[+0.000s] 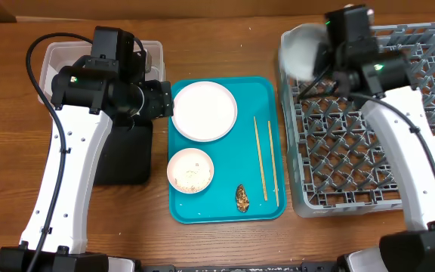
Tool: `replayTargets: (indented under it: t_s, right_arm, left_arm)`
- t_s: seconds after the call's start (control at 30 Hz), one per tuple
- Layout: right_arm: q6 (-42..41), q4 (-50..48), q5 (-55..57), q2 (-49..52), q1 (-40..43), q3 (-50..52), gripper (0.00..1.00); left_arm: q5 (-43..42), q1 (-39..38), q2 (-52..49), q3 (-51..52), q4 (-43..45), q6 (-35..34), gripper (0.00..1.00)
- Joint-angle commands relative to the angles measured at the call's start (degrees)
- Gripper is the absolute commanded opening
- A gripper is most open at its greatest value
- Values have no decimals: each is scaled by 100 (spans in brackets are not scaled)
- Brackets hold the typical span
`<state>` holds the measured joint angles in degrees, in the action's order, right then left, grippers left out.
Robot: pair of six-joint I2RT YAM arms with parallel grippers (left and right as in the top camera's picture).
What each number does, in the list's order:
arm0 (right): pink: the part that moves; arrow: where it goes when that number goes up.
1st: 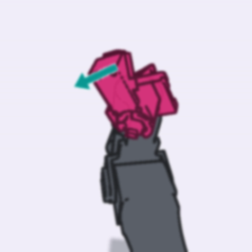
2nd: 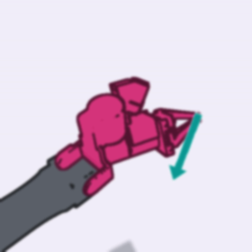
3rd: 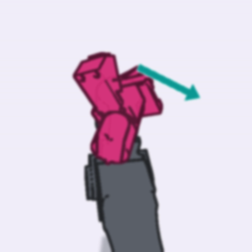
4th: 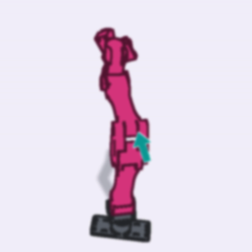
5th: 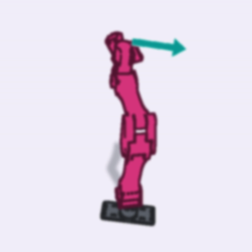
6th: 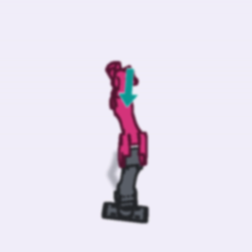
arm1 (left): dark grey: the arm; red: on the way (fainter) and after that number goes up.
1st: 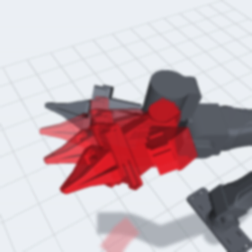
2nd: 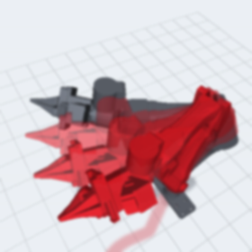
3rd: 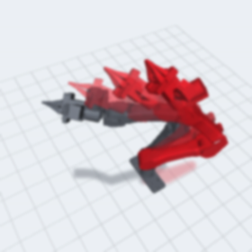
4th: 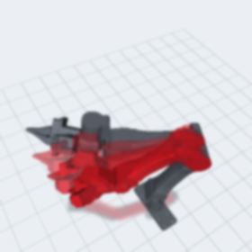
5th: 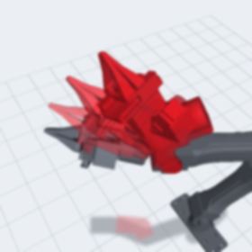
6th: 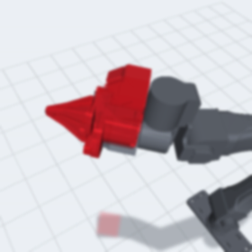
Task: Sort waste into correct bins and load items into the dishwasher
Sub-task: 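Carry the green bowl with the right gripper into the dish rack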
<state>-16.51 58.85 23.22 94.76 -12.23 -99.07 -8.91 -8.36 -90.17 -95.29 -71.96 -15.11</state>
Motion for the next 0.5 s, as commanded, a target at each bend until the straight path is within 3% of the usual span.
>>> replayTargets:
  t_s: [0.0, 0.47]
  right_arm:
    - [22, -407, 1628, 118, 466, -26, 4]
    - [214, -2179, 3810, 1209, 2315, -26, 4]
  left_arm:
    - [55, 9, -57, -33, 28, -31, 82]
    - [55, 7, -59, -33, 46, -33, 82]
